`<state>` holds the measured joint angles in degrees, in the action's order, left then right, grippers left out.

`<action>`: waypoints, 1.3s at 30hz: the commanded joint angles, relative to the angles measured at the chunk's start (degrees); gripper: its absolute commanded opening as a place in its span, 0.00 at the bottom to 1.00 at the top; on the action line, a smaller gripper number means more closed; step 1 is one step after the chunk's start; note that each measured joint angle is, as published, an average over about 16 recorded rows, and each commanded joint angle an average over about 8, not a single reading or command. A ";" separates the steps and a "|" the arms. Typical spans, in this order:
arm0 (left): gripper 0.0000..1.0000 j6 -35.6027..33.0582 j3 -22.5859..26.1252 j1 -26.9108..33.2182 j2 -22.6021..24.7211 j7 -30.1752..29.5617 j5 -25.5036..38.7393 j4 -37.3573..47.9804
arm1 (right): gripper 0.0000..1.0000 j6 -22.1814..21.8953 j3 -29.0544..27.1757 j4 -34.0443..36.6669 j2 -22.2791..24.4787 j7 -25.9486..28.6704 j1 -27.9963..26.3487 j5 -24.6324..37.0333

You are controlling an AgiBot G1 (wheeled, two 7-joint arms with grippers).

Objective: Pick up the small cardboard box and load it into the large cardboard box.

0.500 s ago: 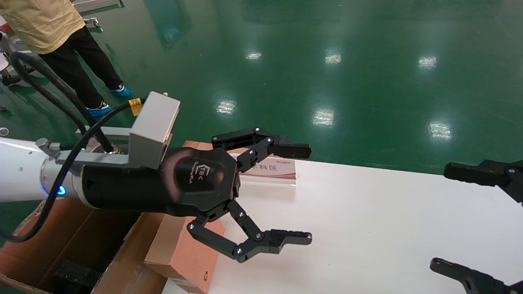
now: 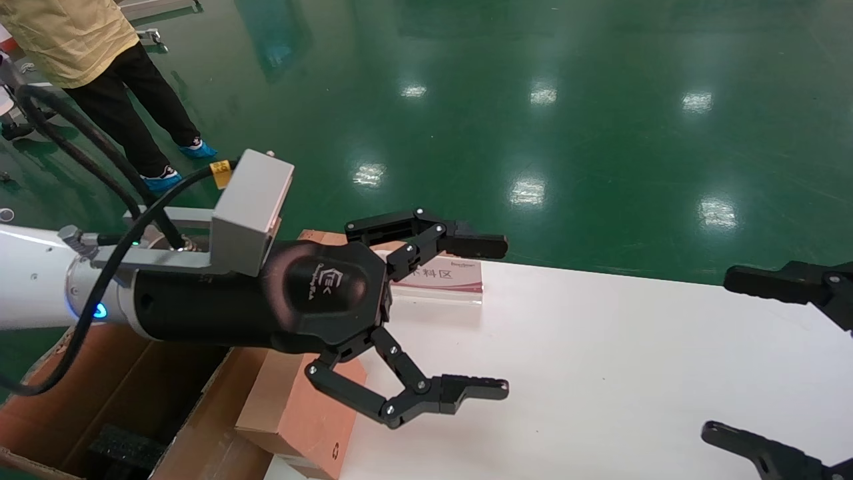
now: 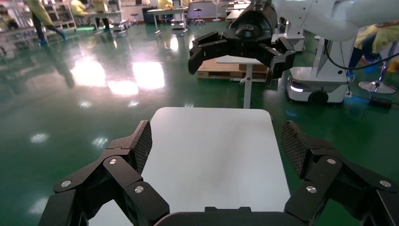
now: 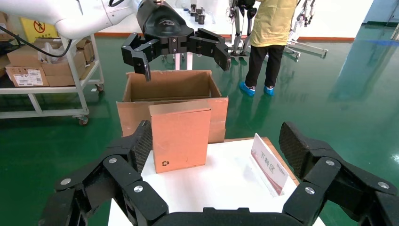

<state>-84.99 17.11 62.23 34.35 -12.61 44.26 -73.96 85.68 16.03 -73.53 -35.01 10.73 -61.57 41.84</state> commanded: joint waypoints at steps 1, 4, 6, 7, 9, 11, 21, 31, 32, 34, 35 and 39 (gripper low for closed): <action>1.00 0.14 0.09 -0.08 -0.13 -0.10 0.22 0.08 | 1.00 0.00 0.00 0.01 0.00 0.00 0.00 0.00; 1.00 0.96 1.66 1.24 -0.91 -2.92 3.65 -0.76 | 1.00 0.01 0.02 0.02 0.00 -0.01 -0.01 -0.01; 1.00 1.47 2.91 2.53 -1.47 -5.28 6.46 -1.44 | 1.00 0.01 0.03 0.03 0.00 -0.02 -0.02 -0.01; 1.00 1.68 3.56 3.32 -1.74 -6.59 7.98 -1.75 | 1.00 0.01 0.03 0.03 0.00 -0.02 -0.02 -0.01; 1.00 1.98 4.88 5.07 -2.31 -9.30 11.21 -2.29 | 1.00 0.01 0.04 0.03 0.01 -0.03 -0.03 -0.02; 1.00 2.05 6.26 7.14 -2.85 -12.31 14.76 -2.73 | 1.00 0.00 0.05 0.04 0.01 -0.03 -0.03 -0.03; 1.00 -2.57 14.12 20.89 -2.54 -29.29 32.78 -3.79 | 1.00 -0.01 0.10 0.04 0.03 -0.06 -0.04 -0.05; 1.00 -5.58 27.15 32.10 -0.17 -43.46 38.59 -3.71 | 1.00 -0.03 0.14 0.04 0.04 -0.08 -0.05 -0.08; 1.00 -5.65 28.82 33.31 -0.11 -44.99 39.26 -3.73 | 1.00 -0.03 0.14 0.04 0.04 -0.08 -0.05 -0.09; 1.00 -5.78 32.19 35.78 -0.01 -48.03 40.43 -3.76 | 1.00 -0.04 0.15 0.04 0.05 -0.08 -0.05 -0.09; 1.00 -5.85 33.97 37.05 0.00 -49.57 40.97 -3.77 | 1.00 -0.04 0.16 0.04 0.05 -0.09 -0.05 -0.10; 1.00 -5.98 41.21 41.86 0.21 -55.59 42.55 -3.80 | 1.00 -0.04 0.17 0.04 0.06 -0.09 -0.06 -0.11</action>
<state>-90.90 58.26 103.90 34.75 -67.93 86.16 -77.76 85.64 16.21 -73.49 -34.96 10.63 -61.63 41.73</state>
